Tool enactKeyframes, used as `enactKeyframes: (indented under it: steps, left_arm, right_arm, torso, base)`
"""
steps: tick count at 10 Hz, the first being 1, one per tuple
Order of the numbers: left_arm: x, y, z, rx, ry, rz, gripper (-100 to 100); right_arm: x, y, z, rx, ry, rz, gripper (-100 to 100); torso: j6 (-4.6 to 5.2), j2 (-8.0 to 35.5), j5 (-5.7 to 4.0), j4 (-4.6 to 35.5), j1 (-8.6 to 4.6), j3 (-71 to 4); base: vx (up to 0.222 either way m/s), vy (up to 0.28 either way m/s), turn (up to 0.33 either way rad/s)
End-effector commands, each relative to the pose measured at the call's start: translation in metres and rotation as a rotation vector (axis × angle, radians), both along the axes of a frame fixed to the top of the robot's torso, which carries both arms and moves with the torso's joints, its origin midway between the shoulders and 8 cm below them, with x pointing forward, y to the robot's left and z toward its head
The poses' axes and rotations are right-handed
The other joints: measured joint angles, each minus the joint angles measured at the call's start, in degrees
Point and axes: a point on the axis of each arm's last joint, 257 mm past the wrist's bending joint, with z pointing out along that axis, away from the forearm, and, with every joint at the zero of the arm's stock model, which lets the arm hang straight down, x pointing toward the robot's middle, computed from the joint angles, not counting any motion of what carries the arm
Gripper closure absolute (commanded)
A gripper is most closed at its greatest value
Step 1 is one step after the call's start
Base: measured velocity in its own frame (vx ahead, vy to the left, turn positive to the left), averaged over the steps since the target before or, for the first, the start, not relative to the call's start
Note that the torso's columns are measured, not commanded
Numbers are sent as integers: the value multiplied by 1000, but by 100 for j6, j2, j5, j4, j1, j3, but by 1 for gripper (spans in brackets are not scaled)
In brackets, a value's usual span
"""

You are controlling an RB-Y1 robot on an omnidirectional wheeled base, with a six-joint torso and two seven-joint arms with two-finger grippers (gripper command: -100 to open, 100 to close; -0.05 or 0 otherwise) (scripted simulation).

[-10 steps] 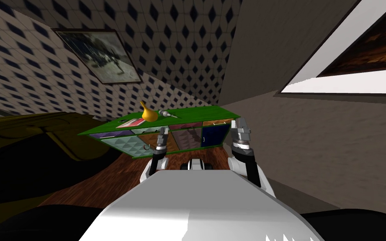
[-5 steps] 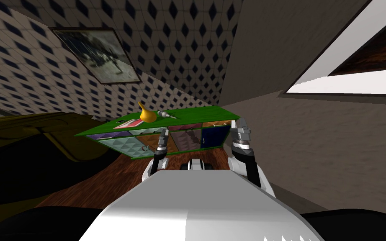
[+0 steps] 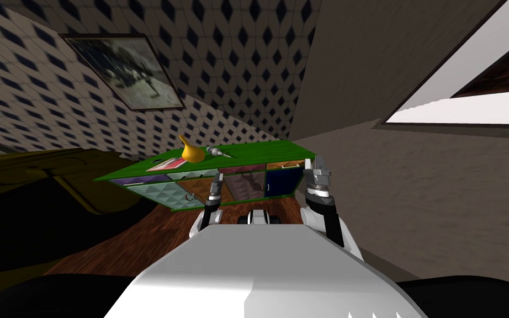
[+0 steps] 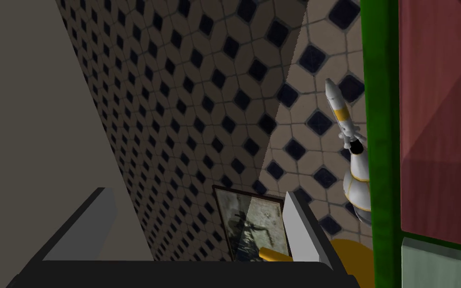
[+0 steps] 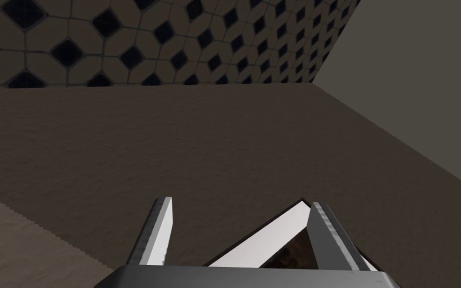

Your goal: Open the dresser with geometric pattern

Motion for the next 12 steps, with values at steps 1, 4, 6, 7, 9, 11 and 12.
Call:
enactKeyframes:
  steps: [1, 4, 6, 7, 9, 11, 12]
  left_arm:
    - [0, 3, -14, 6, -6, 3, -100]
    - [2, 7, -35, 5, 25, 10, -100]
    - [1, 8, -45, 6, 17, 12, -100]
    - [2, 10, -54, 4, 39, 16, -100]
    - [2, 12, -64, 3, 46, 19, -100]
    - [0, 12, -74, 0, 40, 20, -100]
    - [0, 13, -82, -2, 60, 24, -100]
  right_arm:
    - [0, 0, 0, 0, 0, 0, 0]
    - [0, 0, 0, 0, 0, 0, 0]
    - [0, 0, 0, 0, 0, 0, 0]
    - [0, 0, 0, 0, 0, 0, 0]
    - [0, 0, 0, 0, 0, 0, 0]
    - [0, 0, 0, 0, 0, 0, 0]
    - [0, 0, 0, 0, 0, 0, 0]
  torso:
    - [0, -3, 0, 0, 0, -1]
    - [0, -5, 0, -1, -2, -3]
    - [0, -4, 0, -1, -1, -2]
    - [0, -9, -1, -2, -6, -5]
    - [0, -7, 1, -2, 3, -4]
    - [0, -5, 0, -1, -2, -2]
    - [0, -11, -1, -3, -6, -6]
  base:
    - [69, -31, 29]
    - [46, -26, 11]
    - [48, -34, 22]
    - [47, -29, 9]
    - [44, -16, 11]
    - [52, -28, 18]
    - [44, -25, 11]
